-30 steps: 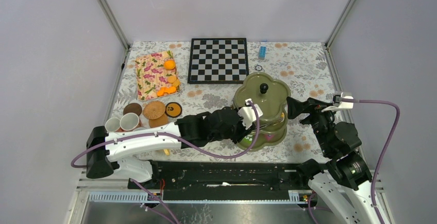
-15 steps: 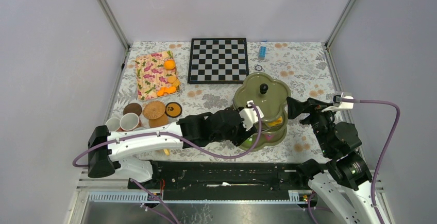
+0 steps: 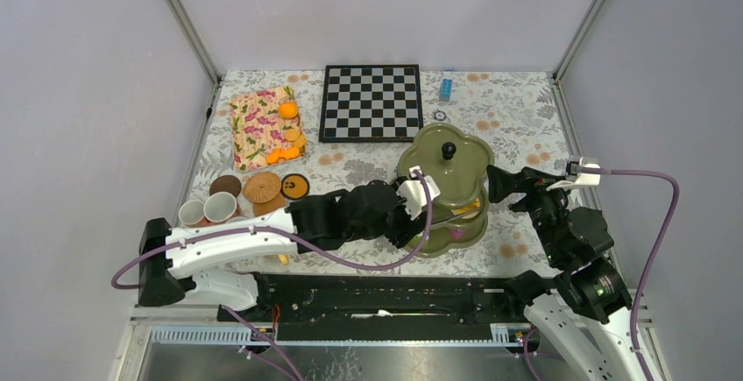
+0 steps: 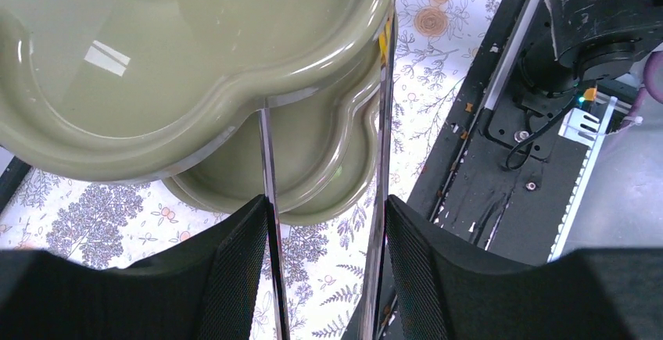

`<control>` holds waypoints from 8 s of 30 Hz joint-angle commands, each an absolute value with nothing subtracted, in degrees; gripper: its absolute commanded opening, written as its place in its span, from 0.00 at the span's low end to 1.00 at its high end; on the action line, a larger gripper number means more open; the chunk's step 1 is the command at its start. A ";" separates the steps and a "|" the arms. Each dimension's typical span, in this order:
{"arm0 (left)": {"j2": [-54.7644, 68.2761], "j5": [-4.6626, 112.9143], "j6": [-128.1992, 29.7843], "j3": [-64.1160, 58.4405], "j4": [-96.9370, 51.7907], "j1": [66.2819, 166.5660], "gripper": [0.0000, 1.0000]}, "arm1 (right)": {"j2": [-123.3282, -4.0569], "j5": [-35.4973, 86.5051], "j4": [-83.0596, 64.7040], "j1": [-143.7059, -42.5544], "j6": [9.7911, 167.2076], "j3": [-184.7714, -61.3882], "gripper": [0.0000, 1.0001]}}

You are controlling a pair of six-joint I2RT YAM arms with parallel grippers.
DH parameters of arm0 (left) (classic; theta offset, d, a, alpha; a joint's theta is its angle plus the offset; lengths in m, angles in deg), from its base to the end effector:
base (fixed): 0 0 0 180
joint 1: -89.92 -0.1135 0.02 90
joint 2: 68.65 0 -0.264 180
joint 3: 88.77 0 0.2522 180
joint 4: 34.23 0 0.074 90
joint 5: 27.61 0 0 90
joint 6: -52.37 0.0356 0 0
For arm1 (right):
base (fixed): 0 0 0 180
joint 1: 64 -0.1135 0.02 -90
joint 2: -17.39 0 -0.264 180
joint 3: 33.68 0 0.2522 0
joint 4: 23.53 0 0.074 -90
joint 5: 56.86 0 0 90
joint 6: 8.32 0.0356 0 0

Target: Serve the afternoon tea

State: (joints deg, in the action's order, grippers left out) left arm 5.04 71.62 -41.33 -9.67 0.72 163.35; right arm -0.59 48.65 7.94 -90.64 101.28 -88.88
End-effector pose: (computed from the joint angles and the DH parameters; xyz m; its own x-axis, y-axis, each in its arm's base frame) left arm 0.0887 -0.2781 0.3368 -0.1988 0.4448 -0.8733 0.8953 0.4449 0.0228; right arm 0.0735 0.0262 0.3584 0.0192 0.3713 -0.9283 -0.2130 0.9087 0.3590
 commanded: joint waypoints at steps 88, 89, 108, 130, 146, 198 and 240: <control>34.32 55.44 -65.14 4.03 -2.65 85.87 0.24 | -1.20 47.70 5.66 -90.90 101.42 -88.24 0.98; 33.97 55.51 -65.14 3.87 -2.64 85.85 0.21 | -1.22 47.61 5.64 -90.90 101.44 -88.15 0.98; 13.08 47.44 -60.07 -2.49 2.45 85.93 0.11 | -0.52 47.51 5.70 -90.90 101.64 -88.46 0.98; -11.92 21.29 -57.96 -13.31 20.79 114.15 0.14 | -1.13 47.00 4.29 -90.90 102.61 -88.16 0.98; -5.19 27.33 -64.07 -14.67 9.85 126.21 0.13 | -0.20 47.03 4.95 -90.90 102.60 -88.28 0.98; 5.32 62.93 -48.82 0.57 29.83 96.97 0.41 | -1.31 47.11 4.52 -90.90 101.66 -87.73 0.98; 27.20 94.73 -54.09 7.79 24.27 115.28 0.48 | -0.02 46.05 4.31 -90.90 102.29 -86.66 0.98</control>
State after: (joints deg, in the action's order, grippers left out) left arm 26.74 90.51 -52.50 5.02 24.11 113.96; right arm -0.52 46.95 6.59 -90.64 102.31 -86.78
